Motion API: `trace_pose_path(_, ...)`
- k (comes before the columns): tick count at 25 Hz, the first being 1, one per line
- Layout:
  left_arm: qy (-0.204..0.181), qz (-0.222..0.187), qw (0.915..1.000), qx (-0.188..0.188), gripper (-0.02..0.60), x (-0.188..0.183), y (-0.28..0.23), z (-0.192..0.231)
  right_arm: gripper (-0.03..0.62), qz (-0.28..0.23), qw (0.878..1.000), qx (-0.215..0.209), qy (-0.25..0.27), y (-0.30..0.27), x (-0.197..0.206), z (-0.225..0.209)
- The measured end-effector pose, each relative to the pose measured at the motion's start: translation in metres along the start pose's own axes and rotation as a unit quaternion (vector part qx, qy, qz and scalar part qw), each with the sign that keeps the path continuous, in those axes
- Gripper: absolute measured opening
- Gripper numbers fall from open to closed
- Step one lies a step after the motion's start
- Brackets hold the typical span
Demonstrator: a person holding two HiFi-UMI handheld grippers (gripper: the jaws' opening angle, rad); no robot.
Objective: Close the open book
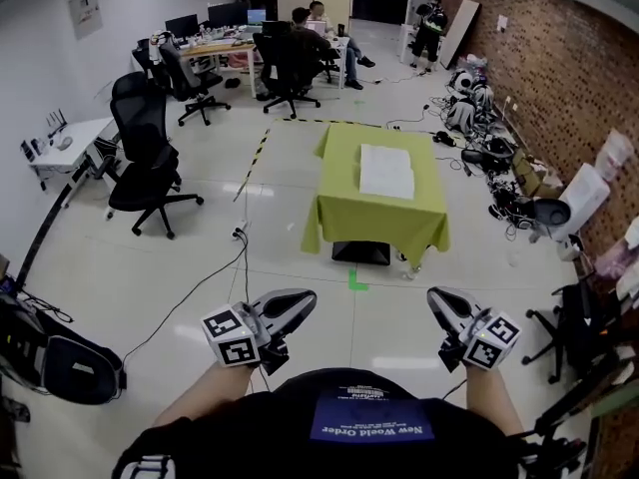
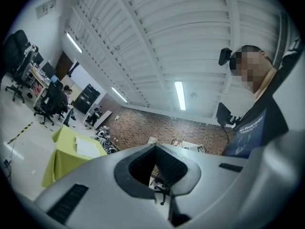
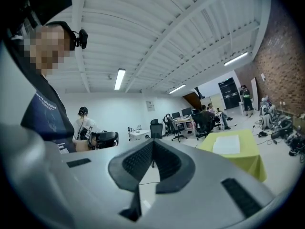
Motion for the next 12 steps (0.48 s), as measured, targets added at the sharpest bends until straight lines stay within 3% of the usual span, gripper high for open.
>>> trace_pose_path(12,-0.04,-0.028,0.9973,-0.055,0.005,-0.027,-0.13,0.105,-0.012,0.004,0.997,-0.065,0.029,-0.088,-0.053,-0.174)
Point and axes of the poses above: the fingertips, and each gripper's own axes: y backward along the fingers, z to its left, x out of its underside, the point moved 4 cm from there along y, backward along the fingers, and after that the axes turned 14 degrees about x, right-handed, at the moved point
